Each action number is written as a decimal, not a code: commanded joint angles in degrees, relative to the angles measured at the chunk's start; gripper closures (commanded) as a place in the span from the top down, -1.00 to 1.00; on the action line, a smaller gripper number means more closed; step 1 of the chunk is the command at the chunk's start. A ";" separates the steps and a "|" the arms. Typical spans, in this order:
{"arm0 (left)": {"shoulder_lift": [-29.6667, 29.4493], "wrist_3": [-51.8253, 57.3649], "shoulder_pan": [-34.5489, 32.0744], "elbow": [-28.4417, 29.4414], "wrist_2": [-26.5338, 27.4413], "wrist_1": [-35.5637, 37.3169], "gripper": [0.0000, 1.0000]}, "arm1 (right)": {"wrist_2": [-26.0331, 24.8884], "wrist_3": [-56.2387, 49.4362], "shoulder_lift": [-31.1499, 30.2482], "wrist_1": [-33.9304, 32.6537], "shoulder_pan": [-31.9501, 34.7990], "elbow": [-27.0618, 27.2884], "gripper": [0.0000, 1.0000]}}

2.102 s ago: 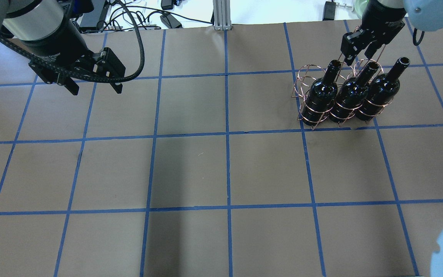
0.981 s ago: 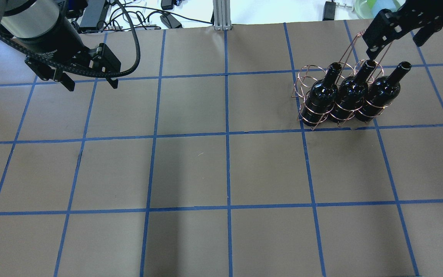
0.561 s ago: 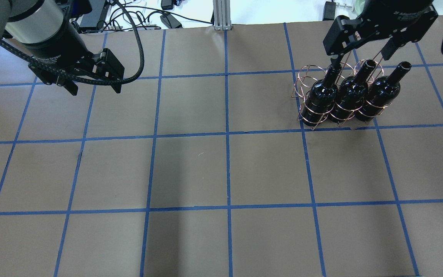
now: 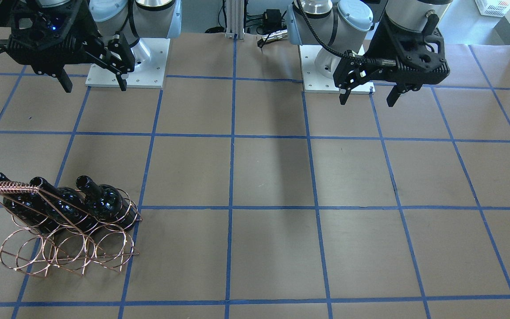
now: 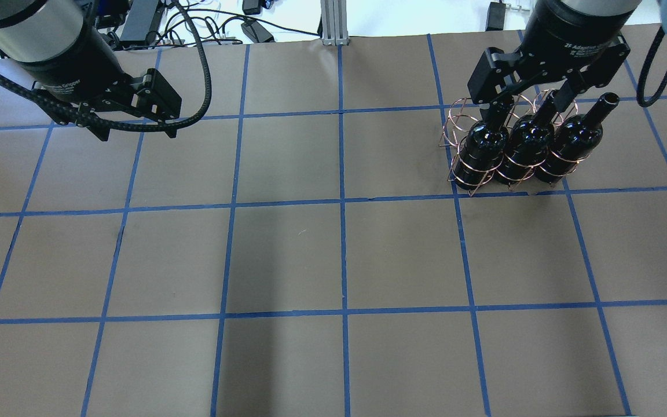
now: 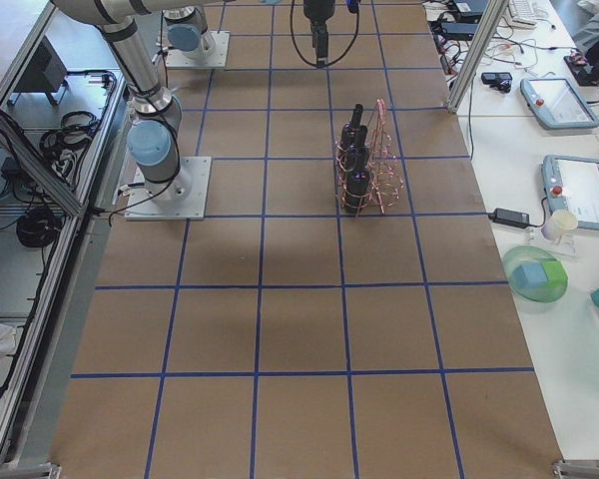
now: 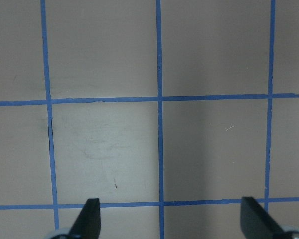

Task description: Place wine into wine basket

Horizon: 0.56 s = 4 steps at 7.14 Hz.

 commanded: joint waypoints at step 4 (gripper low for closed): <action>0.62 0.00 0.09 -0.40 0.23 -0.73 1.00 | 0.05 4.75 -0.32 0.02 -0.04 0.30 1.00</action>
